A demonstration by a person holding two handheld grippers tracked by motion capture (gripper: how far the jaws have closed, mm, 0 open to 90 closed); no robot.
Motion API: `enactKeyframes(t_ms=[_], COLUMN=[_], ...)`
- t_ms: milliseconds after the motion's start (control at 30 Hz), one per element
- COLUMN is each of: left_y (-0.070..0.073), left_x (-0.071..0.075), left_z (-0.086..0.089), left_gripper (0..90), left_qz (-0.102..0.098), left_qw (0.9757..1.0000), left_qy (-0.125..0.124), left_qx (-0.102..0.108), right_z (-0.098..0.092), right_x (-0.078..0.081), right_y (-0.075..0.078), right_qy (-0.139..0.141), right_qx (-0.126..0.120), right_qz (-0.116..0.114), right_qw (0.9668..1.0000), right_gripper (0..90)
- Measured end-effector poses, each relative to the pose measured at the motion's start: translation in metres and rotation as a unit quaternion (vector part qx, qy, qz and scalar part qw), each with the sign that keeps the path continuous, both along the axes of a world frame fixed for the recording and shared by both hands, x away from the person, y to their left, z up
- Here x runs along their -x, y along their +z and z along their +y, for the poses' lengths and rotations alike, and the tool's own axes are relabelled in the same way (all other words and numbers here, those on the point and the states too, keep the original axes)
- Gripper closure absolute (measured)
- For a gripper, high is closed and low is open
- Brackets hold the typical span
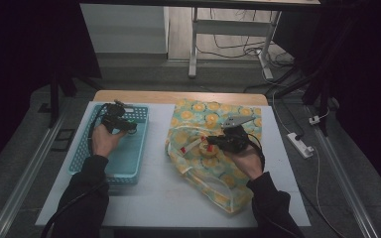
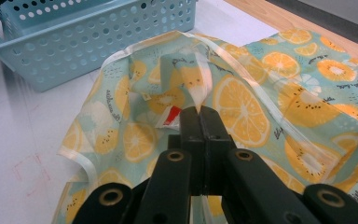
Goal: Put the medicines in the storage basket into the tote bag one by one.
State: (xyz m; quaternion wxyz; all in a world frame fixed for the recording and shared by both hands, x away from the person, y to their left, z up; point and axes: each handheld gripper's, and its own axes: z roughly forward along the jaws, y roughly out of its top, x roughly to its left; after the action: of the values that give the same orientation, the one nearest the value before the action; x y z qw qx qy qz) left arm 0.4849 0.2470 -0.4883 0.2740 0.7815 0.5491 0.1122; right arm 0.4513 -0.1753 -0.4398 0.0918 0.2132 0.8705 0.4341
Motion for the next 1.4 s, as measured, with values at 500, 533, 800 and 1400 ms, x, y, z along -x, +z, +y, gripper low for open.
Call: enactKeyframes(t_ms=[500, 533, 800, 1400], left_y=[0.032, 0.035, 0.052, 0.065], left_x=[0.024, 0.026, 0.041, 0.066], left_z=[0.002, 0.002, 0.001, -0.040], left_gripper=[51.8, 51.8, 51.8, 51.8], left_qz=[-0.032, -0.034, -0.045, -0.063], left_qw=[0.9988, 0.9986, 0.9970, 0.9882], left_qy=[-0.033, -0.035, -0.056, -0.127], left_qx=[0.019, 0.020, 0.029, 0.057], right_z=[0.002, 0.002, 0.002, 0.001], right_x=[0.000, 0.000, 0.001, 0.001], right_y=[-0.001, -0.001, -0.001, 0.001], right_qy=[0.001, 0.001, 0.001, -0.001], right_qx=[0.002, 0.002, 0.002, -0.004], right_qz=[0.002, 0.002, 0.002, 0.001], right_qw=[1.0000, 1.0000, 1.0000, 1.0000], right_gripper=[90.0, 90.0, 90.0, 90.0])
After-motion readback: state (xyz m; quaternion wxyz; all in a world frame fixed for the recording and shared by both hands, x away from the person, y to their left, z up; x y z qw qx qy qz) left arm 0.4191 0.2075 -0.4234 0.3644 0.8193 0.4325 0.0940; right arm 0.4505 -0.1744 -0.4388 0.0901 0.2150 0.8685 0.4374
